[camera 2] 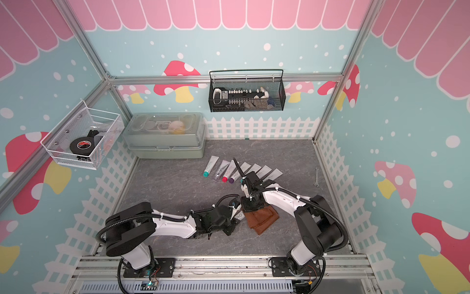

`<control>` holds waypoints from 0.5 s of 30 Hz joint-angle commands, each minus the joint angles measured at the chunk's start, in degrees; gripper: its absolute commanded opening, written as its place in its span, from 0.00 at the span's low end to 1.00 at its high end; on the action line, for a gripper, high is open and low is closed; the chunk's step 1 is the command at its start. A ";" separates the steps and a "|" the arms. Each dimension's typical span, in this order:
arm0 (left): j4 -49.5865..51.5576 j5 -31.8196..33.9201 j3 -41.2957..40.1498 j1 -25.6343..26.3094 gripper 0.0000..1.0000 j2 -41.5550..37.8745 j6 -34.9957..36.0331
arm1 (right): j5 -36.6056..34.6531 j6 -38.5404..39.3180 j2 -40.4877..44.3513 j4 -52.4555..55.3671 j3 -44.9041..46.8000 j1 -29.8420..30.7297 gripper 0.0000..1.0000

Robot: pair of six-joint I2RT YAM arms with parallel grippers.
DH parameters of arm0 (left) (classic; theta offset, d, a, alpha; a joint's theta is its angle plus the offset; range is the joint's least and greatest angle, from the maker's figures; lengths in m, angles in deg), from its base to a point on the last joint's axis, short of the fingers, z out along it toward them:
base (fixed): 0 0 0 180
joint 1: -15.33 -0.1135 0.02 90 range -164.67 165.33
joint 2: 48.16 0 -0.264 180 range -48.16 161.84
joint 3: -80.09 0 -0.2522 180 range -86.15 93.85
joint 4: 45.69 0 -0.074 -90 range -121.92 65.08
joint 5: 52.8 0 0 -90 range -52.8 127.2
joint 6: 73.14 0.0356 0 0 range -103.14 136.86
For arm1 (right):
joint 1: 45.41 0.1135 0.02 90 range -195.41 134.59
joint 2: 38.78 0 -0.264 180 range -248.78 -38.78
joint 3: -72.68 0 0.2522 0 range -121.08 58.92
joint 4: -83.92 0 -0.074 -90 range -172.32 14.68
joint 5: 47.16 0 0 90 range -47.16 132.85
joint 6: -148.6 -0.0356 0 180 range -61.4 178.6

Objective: Wipe the surface of the toothpaste tube
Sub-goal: Wipe the dirt from the toothpaste tube.

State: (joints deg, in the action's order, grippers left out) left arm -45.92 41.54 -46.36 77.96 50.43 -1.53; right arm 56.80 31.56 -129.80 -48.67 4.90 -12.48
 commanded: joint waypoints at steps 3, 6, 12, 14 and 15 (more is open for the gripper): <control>0.36 0.31 -0.14 -0.25 0.24 0.69 0.02 | -16.44 0.77 -6.73 5.24 -1.62 0.56 0.10; 0.33 0.66 -0.41 -0.23 0.24 0.21 0.03 | -23.83 0.60 -8.64 7.80 -3.06 -0.03 0.10; -0.02 0.79 -1.03 -0.28 0.24 -0.13 -0.02 | -29.11 0.41 -10.57 9.05 -4.47 -1.74 0.10; -0.07 0.92 -1.10 -0.24 0.24 -0.15 -0.05 | -28.77 0.60 -10.22 9.08 -4.19 -2.74 0.10; -0.14 0.86 -1.12 -0.23 0.24 -0.15 -0.06 | -27.87 0.76 -9.54 8.79 -3.87 -3.24 0.10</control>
State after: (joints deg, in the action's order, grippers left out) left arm -46.03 41.65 -46.38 77.81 50.43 -1.77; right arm 34.33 31.60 -137.65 -45.87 -1.20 -13.79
